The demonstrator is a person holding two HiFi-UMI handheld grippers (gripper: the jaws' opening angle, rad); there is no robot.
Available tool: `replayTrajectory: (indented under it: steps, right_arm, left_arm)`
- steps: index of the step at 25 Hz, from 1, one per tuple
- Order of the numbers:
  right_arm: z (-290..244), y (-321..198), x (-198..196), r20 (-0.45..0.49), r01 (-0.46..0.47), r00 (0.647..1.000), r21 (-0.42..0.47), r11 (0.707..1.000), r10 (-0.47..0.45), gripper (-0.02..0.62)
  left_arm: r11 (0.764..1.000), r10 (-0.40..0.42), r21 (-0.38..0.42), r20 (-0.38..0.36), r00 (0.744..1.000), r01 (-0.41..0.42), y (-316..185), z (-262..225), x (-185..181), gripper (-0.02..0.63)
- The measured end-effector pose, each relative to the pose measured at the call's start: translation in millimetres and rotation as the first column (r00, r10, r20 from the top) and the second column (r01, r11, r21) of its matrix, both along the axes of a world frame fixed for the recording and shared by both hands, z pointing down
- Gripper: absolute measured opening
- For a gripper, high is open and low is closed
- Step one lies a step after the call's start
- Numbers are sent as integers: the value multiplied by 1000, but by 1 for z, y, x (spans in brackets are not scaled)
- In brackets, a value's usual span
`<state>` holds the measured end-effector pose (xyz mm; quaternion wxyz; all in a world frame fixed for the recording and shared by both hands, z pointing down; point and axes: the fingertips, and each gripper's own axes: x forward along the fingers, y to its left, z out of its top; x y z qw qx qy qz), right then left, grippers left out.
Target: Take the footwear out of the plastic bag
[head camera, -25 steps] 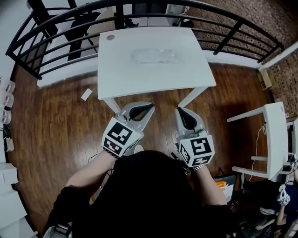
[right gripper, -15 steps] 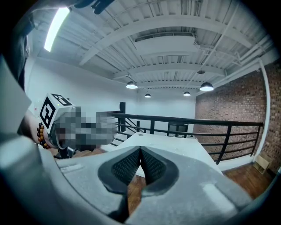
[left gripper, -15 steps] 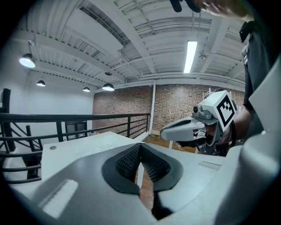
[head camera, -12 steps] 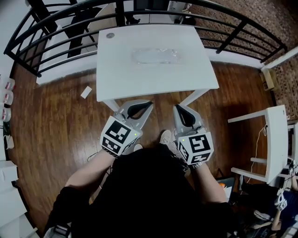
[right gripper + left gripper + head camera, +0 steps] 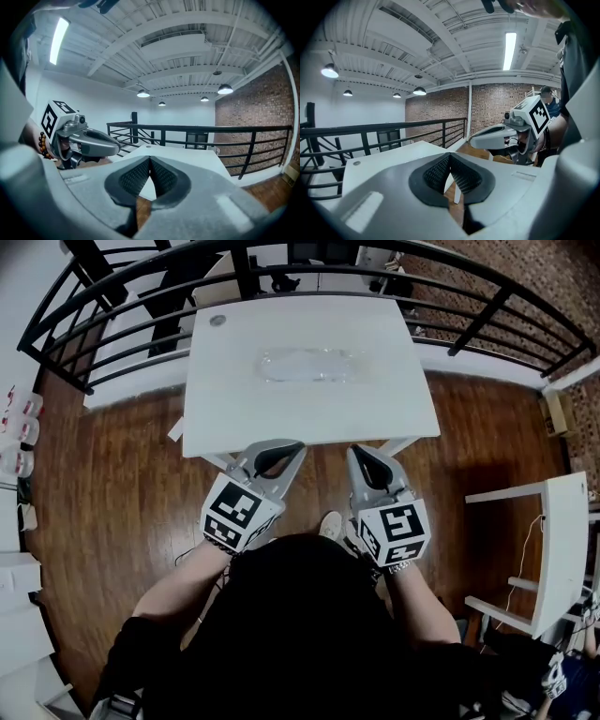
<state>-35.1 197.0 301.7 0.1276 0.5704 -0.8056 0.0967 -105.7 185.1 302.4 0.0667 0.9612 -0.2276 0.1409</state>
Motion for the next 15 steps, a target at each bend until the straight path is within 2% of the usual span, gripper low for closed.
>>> replayTrajectory:
  steps: [10, 15]
  right_arm:
    - [8, -31, 69, 50, 51, 997, -13, 999, -50, -8]
    - [14, -41, 90, 60, 90, 994, -25, 996, -88, -8]
  left_arm:
    - [998, -60, 1, 63, 996, 60, -27, 5, 64, 16]
    - [995, -100, -5, 78, 992, 100, -39, 10, 83, 17]
